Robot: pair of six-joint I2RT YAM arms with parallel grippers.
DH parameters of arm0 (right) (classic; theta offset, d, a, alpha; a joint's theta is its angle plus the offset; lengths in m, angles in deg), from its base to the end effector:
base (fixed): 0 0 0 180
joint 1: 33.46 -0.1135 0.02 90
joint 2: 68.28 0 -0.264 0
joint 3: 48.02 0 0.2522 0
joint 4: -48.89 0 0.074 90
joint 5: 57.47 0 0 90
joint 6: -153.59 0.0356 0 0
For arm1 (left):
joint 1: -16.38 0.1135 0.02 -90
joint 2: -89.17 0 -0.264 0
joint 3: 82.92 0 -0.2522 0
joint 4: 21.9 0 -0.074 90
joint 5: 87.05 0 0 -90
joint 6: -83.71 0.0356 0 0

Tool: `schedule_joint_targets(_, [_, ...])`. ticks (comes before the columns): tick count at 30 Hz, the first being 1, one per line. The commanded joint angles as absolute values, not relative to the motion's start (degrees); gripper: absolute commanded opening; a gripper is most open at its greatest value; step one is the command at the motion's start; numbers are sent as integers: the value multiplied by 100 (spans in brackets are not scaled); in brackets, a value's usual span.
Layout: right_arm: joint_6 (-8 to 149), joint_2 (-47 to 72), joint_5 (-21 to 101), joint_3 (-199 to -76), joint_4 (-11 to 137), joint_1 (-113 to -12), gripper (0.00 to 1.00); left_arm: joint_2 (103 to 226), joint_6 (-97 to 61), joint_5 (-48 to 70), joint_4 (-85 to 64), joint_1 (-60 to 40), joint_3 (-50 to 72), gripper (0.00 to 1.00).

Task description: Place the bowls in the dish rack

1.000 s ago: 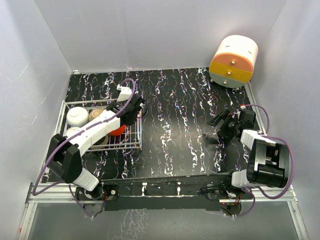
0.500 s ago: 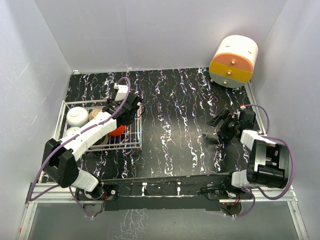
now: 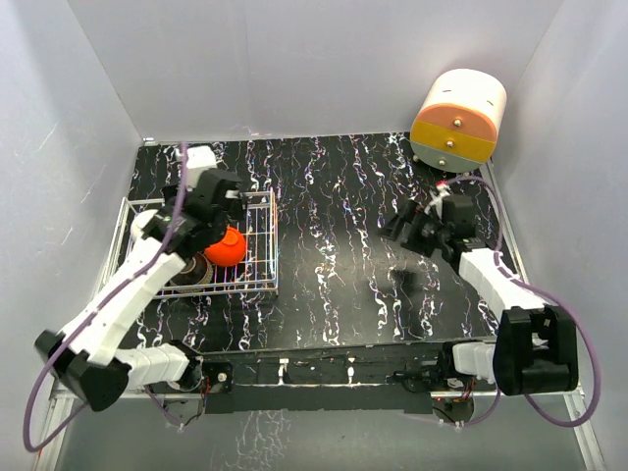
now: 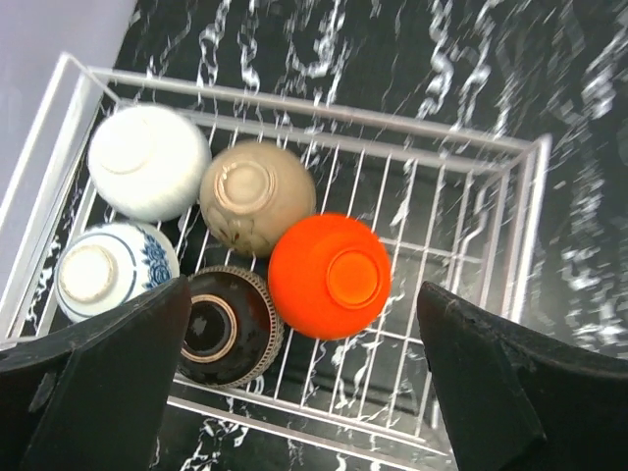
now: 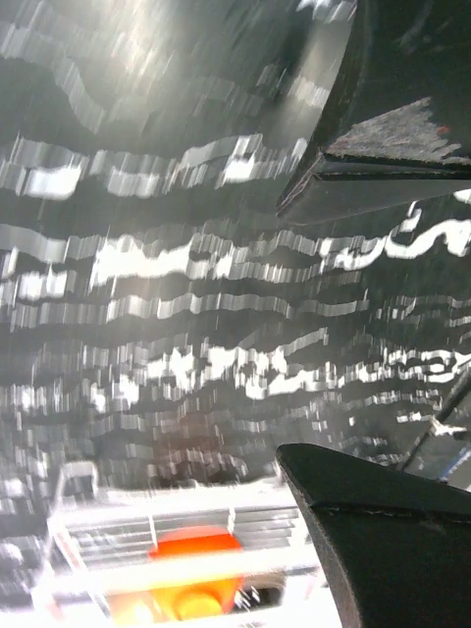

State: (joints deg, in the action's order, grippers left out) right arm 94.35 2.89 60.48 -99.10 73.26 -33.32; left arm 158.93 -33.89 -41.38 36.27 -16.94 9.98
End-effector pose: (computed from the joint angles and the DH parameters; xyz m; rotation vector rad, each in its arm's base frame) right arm 0.2469 0.0161 0.2029 0.3929 2.3514 0.8319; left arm 0.2181 -0.1136 0.3713 -0.2768 2.0477 0.2422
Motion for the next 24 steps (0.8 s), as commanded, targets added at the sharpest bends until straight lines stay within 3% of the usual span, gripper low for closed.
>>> schedule_joint_targets(1, [9618, 84, 5760, -11013, 7240, -4528, 98, 15180, -3187, -4099, 4043, -1649, 177, 97])
schedule_joint_targets(11, [9368, 1776, 4873, -13713, 7789, -7008, 98, 14240, -3131, -3639, 4370, -1649, -621, 97])
schedule_joint_targets(24, [8918, 4427, 4352, -16655, 8729, -8560, 98, 13568, -3029, -3663, 4505, -1653, -808, 97])
